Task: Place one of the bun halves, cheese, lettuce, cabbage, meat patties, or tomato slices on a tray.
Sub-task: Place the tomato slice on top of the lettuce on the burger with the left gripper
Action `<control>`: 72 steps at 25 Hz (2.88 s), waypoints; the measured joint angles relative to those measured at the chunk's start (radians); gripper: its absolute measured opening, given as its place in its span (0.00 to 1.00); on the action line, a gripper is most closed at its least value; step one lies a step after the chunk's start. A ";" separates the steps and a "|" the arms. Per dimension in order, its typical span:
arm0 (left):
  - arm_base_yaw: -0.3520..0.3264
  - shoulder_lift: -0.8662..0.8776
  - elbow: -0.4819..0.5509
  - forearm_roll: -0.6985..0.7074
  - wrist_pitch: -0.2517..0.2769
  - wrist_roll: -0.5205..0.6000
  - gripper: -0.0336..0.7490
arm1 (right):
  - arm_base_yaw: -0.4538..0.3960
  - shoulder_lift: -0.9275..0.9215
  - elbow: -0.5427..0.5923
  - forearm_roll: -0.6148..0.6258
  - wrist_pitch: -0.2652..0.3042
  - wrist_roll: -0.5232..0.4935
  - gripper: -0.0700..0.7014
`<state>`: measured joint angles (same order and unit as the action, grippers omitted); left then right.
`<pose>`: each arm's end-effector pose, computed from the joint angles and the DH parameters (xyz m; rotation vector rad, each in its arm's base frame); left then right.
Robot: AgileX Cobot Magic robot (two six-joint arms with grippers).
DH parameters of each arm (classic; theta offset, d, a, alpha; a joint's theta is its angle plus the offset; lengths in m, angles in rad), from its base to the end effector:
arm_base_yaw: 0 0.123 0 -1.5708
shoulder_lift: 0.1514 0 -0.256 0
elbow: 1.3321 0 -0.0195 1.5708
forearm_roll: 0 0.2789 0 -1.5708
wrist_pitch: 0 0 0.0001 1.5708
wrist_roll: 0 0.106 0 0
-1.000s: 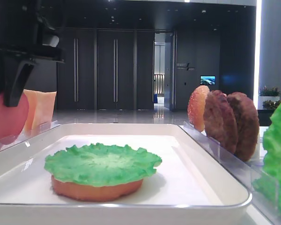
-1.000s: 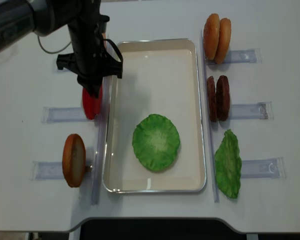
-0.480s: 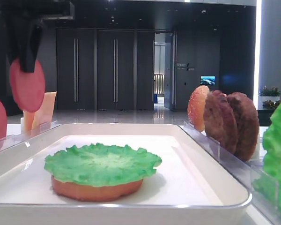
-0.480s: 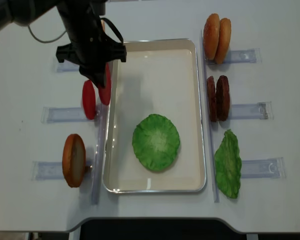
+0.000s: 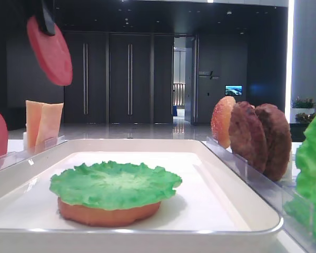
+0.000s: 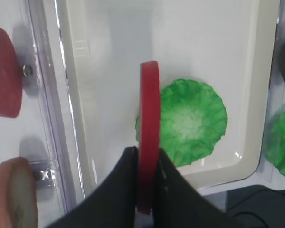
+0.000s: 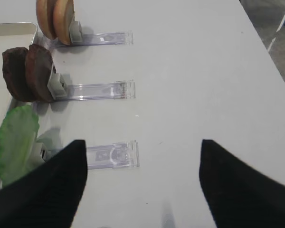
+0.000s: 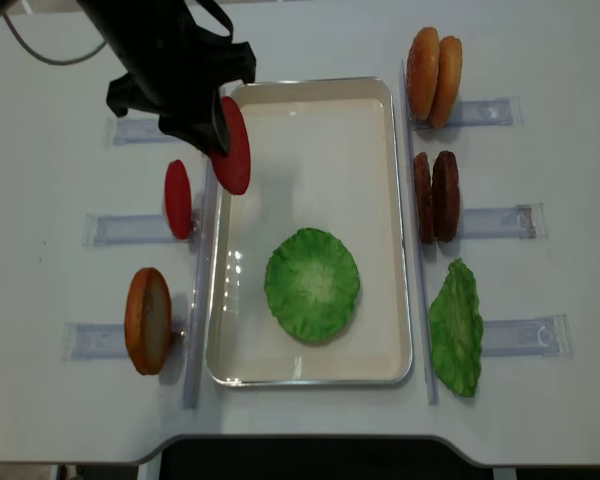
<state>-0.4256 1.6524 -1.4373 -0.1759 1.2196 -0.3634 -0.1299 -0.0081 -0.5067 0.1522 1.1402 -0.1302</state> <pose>0.3223 -0.1652 0.2540 0.0300 2.9796 -0.3655 0.0572 0.0073 0.2801 -0.0161 2.0989 0.0273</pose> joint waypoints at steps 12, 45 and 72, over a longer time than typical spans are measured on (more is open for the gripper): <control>0.000 -0.117 0.320 -0.266 -0.205 0.175 0.10 | 0.000 0.000 0.000 0.000 0.000 0.000 0.71; -0.008 0.012 0.623 -0.955 -0.500 0.991 0.10 | 0.000 0.000 0.000 0.000 0.000 0.000 0.71; -0.008 0.069 0.623 -1.024 -0.501 1.048 0.10 | 0.000 0.000 0.000 0.001 0.000 0.000 0.71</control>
<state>-0.4334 1.7211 -0.8148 -1.1999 0.7182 0.6845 -0.1299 -0.0081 -0.5067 0.1530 1.1402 -0.1302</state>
